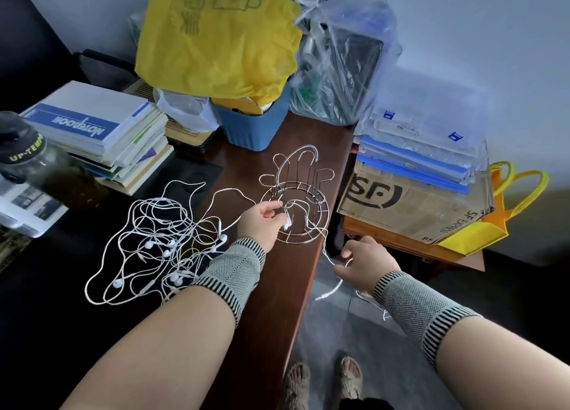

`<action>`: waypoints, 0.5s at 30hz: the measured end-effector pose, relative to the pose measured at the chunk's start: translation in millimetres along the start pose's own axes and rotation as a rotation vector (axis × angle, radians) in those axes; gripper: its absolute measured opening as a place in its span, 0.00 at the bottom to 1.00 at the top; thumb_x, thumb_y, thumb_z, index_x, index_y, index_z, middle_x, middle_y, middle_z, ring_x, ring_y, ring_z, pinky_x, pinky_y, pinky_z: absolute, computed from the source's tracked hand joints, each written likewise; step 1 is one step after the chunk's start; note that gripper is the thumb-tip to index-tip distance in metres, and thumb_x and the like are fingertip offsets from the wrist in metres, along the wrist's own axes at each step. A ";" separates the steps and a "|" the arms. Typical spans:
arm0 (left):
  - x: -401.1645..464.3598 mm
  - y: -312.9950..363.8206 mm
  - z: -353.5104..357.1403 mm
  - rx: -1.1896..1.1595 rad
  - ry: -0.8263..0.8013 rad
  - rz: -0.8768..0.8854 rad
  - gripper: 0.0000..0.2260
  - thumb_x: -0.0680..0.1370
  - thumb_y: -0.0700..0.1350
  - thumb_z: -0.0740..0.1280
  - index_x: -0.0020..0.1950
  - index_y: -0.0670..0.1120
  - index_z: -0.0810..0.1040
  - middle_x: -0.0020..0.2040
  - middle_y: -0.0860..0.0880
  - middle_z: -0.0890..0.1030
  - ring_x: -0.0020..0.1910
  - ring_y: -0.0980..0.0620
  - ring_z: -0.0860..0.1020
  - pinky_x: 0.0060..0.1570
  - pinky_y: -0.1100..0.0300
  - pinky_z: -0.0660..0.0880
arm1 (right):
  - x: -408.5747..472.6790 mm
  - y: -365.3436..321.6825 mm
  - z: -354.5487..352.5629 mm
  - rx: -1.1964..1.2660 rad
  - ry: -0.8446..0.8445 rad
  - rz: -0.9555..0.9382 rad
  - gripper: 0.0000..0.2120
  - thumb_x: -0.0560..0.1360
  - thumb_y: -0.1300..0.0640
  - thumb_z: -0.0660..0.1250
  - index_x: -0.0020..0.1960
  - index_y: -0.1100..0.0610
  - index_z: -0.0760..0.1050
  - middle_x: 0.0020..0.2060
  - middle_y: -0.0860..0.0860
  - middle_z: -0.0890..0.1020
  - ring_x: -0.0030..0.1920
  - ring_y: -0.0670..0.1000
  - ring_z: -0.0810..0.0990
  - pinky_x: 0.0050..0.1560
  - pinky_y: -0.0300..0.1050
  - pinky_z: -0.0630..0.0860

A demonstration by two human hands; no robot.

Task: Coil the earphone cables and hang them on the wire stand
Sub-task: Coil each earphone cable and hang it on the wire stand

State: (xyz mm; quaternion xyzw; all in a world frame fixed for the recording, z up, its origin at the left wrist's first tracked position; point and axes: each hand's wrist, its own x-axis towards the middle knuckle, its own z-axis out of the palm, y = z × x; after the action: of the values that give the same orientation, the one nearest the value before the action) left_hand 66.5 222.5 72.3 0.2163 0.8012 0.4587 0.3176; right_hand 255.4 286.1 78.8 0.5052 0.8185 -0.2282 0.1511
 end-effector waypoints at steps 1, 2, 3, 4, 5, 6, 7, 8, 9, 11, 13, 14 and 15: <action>0.4 0.2 2.0 -0.014 0.006 0.000 0.12 0.72 0.42 0.73 0.54 0.50 0.83 0.49 0.50 0.81 0.48 0.56 0.77 0.54 0.62 0.73 | 4.2 -0.9 0.0 0.044 0.006 0.002 0.21 0.72 0.44 0.66 0.62 0.50 0.74 0.58 0.52 0.72 0.57 0.53 0.75 0.56 0.48 0.76; 1.3 -0.3 2.7 -0.023 0.006 -0.001 0.11 0.72 0.42 0.73 0.54 0.51 0.83 0.50 0.50 0.80 0.48 0.56 0.78 0.55 0.62 0.73 | 8.8 -3.5 -0.1 0.111 0.040 -0.006 0.24 0.72 0.44 0.66 0.66 0.50 0.72 0.61 0.52 0.71 0.59 0.53 0.74 0.59 0.48 0.75; 1.9 -0.7 2.5 -0.025 0.004 0.000 0.11 0.72 0.42 0.73 0.54 0.51 0.83 0.50 0.51 0.80 0.49 0.56 0.78 0.55 0.63 0.72 | 13.5 -8.0 -0.9 0.187 0.078 -0.024 0.25 0.72 0.44 0.67 0.67 0.49 0.71 0.63 0.53 0.71 0.60 0.53 0.74 0.61 0.47 0.74; 3.0 -0.8 2.1 -0.022 0.000 -0.002 0.11 0.73 0.42 0.73 0.54 0.51 0.83 0.49 0.51 0.79 0.50 0.56 0.77 0.55 0.63 0.72 | 17.8 -13.9 -2.8 0.255 0.107 -0.041 0.25 0.72 0.45 0.68 0.68 0.49 0.71 0.63 0.53 0.71 0.59 0.52 0.74 0.60 0.45 0.73; 4.3 -0.7 1.9 -0.020 -0.003 -0.004 0.11 0.73 0.42 0.73 0.55 0.51 0.83 0.49 0.52 0.79 0.50 0.56 0.77 0.54 0.64 0.71 | 23.7 -19.4 -4.0 0.311 0.126 -0.055 0.25 0.72 0.45 0.69 0.68 0.48 0.71 0.62 0.53 0.71 0.56 0.50 0.74 0.58 0.42 0.72; 5.6 -0.7 2.2 -0.025 -0.006 -0.008 0.11 0.73 0.42 0.73 0.55 0.51 0.83 0.48 0.54 0.78 0.51 0.57 0.77 0.54 0.64 0.71 | 28.9 -25.2 -4.6 0.365 0.138 -0.061 0.25 0.72 0.46 0.69 0.67 0.49 0.72 0.61 0.53 0.72 0.52 0.49 0.74 0.55 0.39 0.70; 6.3 -0.5 2.7 -0.038 -0.014 -0.012 0.11 0.73 0.42 0.73 0.54 0.52 0.83 0.48 0.55 0.79 0.52 0.57 0.77 0.55 0.65 0.70 | 33.1 -30.9 -4.8 0.416 0.149 -0.054 0.25 0.72 0.46 0.70 0.67 0.49 0.72 0.61 0.53 0.72 0.50 0.47 0.73 0.52 0.38 0.69; 7.2 -0.4 4.2 -0.061 -0.027 -0.014 0.10 0.73 0.42 0.73 0.53 0.53 0.83 0.48 0.54 0.79 0.53 0.57 0.77 0.55 0.65 0.70 | 37.2 -36.0 -4.3 0.462 0.160 -0.036 0.25 0.71 0.46 0.70 0.67 0.50 0.73 0.62 0.53 0.73 0.49 0.47 0.74 0.51 0.37 0.68; 7.7 0.0 6.1 -0.084 -0.042 -0.014 0.09 0.73 0.41 0.73 0.50 0.54 0.83 0.49 0.54 0.80 0.54 0.57 0.77 0.55 0.65 0.70 | 40.2 -41.2 -3.3 0.501 0.164 -0.015 0.25 0.71 0.46 0.71 0.66 0.50 0.73 0.62 0.52 0.72 0.50 0.47 0.74 0.51 0.37 0.68; 9.4 1.1 11.6 -0.100 -0.059 -0.016 0.09 0.73 0.41 0.73 0.46 0.56 0.82 0.50 0.51 0.82 0.54 0.57 0.78 0.53 0.65 0.71 | 46.8 -50.1 0.3 0.550 0.171 0.028 0.25 0.70 0.46 0.71 0.65 0.51 0.74 0.61 0.52 0.73 0.53 0.48 0.75 0.52 0.39 0.71; 11.6 1.0 16.7 -0.063 -0.048 -0.008 0.08 0.72 0.42 0.74 0.42 0.56 0.81 0.46 0.50 0.83 0.49 0.55 0.79 0.52 0.61 0.75 | 53.7 -57.4 5.8 0.569 0.194 0.048 0.23 0.70 0.45 0.71 0.62 0.51 0.76 0.60 0.52 0.74 0.55 0.50 0.77 0.55 0.43 0.75; 12.8 0.6 18.7 -0.049 -0.041 -0.006 0.08 0.72 0.42 0.74 0.40 0.55 0.80 0.44 0.49 0.82 0.45 0.54 0.79 0.51 0.59 0.76 | 56.8 -59.8 8.5 0.576 0.208 0.058 0.22 0.70 0.44 0.71 0.61 0.51 0.77 0.60 0.51 0.75 0.56 0.51 0.77 0.56 0.45 0.76; 13.1 0.2 19.5 -0.044 -0.039 -0.001 0.07 0.72 0.42 0.73 0.39 0.54 0.80 0.41 0.49 0.82 0.40 0.54 0.78 0.48 0.59 0.76 | 58.4 -61.5 9.9 0.579 0.220 0.073 0.21 0.71 0.45 0.70 0.61 0.52 0.78 0.59 0.51 0.76 0.56 0.51 0.77 0.57 0.46 0.75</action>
State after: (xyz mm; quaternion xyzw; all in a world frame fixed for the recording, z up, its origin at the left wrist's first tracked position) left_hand 71.1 242.7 61.0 0.2177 0.7847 0.4716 0.3384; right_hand 174.6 301.4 56.0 0.5778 0.7122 -0.3904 -0.0805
